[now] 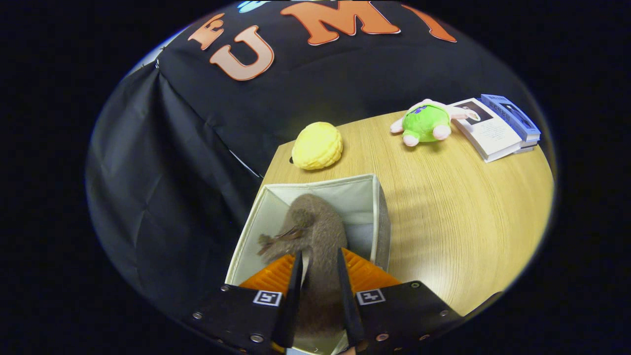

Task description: Open the storage box then place both shoes into the box .Put the left shoe in first, then the right shoe, with the right side of both shoes facing outward in a uniform manner.

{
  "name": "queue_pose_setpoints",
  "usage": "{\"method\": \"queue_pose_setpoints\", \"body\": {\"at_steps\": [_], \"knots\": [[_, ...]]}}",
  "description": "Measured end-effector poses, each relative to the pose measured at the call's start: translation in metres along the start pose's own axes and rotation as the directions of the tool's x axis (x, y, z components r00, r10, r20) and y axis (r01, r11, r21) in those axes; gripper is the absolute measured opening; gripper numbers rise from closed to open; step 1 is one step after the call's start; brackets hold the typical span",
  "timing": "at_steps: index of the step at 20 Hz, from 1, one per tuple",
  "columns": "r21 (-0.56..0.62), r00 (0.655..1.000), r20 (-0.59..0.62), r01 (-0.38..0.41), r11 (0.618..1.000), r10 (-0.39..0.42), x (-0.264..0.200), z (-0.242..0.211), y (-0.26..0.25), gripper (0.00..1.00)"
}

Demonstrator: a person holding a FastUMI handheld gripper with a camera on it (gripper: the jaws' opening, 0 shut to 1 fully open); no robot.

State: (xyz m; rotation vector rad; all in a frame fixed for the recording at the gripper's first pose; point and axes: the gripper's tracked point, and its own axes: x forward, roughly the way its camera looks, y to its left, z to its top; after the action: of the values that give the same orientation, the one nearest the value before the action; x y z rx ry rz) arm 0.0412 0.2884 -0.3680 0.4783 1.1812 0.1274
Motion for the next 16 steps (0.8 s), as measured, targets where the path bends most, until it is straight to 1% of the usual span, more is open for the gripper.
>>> {"method": "queue_pose_setpoints", "body": {"at_steps": [1,2,3,4,6,8,10,12,14,16], "knots": [[0.012,1.0,0.007,-0.013,1.0,0.013,-0.007,0.003,0.003,0.47],[0.017,0.999,0.032,-0.029,0.999,0.028,-0.014,0.01,0.007,0.61],[0.017,0.998,0.062,-0.032,0.999,0.031,-0.022,0.02,0.006,0.65],[0.013,0.995,0.091,-0.03,0.999,0.029,-0.031,0.027,0.002,0.72],[0.007,0.988,0.149,-0.035,0.999,0.034,-0.049,0.042,-0.004,0.79],[-0.001,0.977,0.208,-0.039,0.999,0.038,-0.071,0.057,-0.014,0.84],[-0.019,0.963,0.266,-0.027,0.999,0.031,-0.094,0.072,-0.028,0.86],[-0.045,0.946,0.323,-0.023,0.999,0.037,-0.115,0.086,-0.039,0.87],[-0.071,0.922,0.383,-0.026,0.997,0.052,-0.137,0.098,-0.049,0.87],[-0.098,0.892,0.449,-0.013,0.995,0.056,-0.16,0.11,-0.063,0.87]]}}
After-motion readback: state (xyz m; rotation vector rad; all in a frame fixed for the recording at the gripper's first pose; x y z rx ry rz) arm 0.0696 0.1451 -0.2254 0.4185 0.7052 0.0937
